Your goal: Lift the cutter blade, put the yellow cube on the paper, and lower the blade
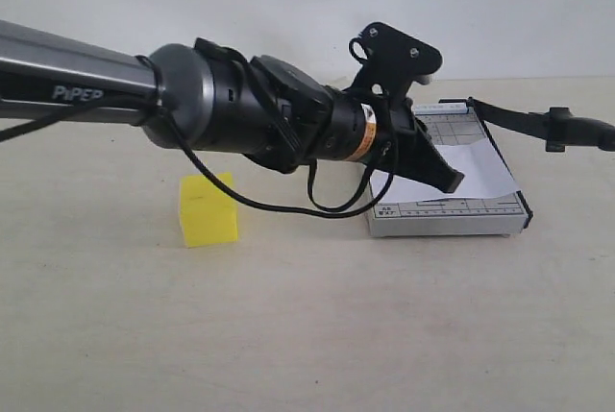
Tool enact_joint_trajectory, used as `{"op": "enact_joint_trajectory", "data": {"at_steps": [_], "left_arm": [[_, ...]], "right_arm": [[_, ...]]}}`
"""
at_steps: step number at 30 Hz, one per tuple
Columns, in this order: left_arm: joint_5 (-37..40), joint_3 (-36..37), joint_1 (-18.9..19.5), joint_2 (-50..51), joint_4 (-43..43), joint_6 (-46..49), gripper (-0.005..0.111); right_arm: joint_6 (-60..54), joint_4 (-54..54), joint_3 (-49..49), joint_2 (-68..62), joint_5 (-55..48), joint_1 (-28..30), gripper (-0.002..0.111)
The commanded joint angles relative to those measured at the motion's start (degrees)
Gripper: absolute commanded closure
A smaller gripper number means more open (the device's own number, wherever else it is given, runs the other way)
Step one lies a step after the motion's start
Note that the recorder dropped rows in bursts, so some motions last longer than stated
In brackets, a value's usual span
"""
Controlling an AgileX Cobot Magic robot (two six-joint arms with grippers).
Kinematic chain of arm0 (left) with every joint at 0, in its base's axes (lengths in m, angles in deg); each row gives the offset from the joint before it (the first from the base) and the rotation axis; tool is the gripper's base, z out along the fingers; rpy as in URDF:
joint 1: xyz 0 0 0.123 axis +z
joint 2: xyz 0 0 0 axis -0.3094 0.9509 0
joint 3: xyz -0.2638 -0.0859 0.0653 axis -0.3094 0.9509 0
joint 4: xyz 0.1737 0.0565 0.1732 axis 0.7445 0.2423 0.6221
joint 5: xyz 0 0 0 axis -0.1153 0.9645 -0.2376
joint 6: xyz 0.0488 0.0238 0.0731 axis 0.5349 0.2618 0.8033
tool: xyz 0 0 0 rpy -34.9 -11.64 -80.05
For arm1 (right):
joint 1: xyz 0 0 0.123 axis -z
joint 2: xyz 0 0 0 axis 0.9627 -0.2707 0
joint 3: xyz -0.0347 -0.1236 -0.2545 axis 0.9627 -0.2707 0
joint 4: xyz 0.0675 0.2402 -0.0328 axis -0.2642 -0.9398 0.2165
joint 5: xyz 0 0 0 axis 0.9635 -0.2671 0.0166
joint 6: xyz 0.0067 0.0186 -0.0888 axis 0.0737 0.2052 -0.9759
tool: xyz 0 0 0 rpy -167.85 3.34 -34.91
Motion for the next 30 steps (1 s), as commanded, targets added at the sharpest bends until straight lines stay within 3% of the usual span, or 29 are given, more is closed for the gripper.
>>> {"op": "enact_joint_trajectory", "data": {"at_steps": [1, 7, 15, 30], "left_arm": [[0.57, -2.66, -1.47, 3.38, -0.26, 0.23, 0.102], [2.84, -5.44, -1.99, 7.56, -0.26, 0.23, 0.102], [12.88, -5.99, -1.99, 9.43, -0.26, 1.9, 0.102], [14.06, -9.94, -1.89, 12.14, -0.26, 2.37, 0.102]], "right_arm": [[-0.36, 0.04, -0.21, 0.21, 0.25, -0.12, 0.108], [-0.36, 0.04, -0.21, 0.21, 0.25, -0.12, 0.108], [-0.36, 0.04, -0.21, 0.21, 0.25, -0.12, 0.108], [-0.36, 0.04, -0.21, 0.21, 0.25, -0.12, 0.108]]}}
